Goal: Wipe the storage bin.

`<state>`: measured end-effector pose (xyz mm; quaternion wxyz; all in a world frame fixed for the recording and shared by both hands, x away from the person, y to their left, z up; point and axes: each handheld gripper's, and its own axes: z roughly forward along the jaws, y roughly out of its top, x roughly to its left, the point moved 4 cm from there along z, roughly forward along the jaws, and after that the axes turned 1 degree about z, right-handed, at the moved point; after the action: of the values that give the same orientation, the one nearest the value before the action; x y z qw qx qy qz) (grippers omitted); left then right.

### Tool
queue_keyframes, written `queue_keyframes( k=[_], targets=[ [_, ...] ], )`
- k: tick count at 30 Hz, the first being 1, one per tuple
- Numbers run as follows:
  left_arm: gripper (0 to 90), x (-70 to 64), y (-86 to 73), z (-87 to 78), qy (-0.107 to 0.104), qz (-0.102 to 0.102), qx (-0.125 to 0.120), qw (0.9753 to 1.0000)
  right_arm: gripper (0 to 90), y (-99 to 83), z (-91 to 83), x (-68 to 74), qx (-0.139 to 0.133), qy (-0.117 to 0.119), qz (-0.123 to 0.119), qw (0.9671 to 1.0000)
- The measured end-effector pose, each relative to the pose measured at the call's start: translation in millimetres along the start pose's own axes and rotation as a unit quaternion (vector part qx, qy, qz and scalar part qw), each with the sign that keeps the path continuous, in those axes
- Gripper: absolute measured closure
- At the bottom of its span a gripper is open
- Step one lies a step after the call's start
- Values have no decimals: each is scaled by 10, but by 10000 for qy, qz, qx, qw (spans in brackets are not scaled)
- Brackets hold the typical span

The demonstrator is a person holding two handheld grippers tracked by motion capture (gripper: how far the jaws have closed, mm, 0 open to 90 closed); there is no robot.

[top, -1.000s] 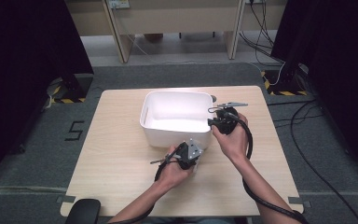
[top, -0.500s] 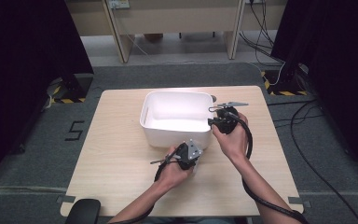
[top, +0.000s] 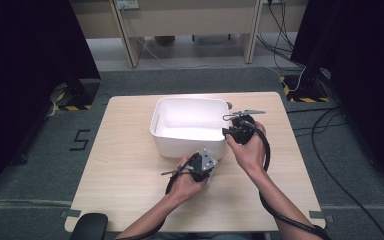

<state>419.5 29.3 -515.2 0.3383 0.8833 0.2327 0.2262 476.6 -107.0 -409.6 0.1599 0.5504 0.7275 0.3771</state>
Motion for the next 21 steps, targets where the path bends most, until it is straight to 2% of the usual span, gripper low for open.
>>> queue_keyframes(
  k=[10, 21],
  targets=[
    [771, -47, 100, 49, -54, 48, -21, 10000, 723, -1, 5, 1, -26, 1, 87, 10000],
    [771, -81, 163, 82, -106, 62, -46, 9999, 725, 3, 6, -3, -19, 2, 70, 10000]
  ],
)
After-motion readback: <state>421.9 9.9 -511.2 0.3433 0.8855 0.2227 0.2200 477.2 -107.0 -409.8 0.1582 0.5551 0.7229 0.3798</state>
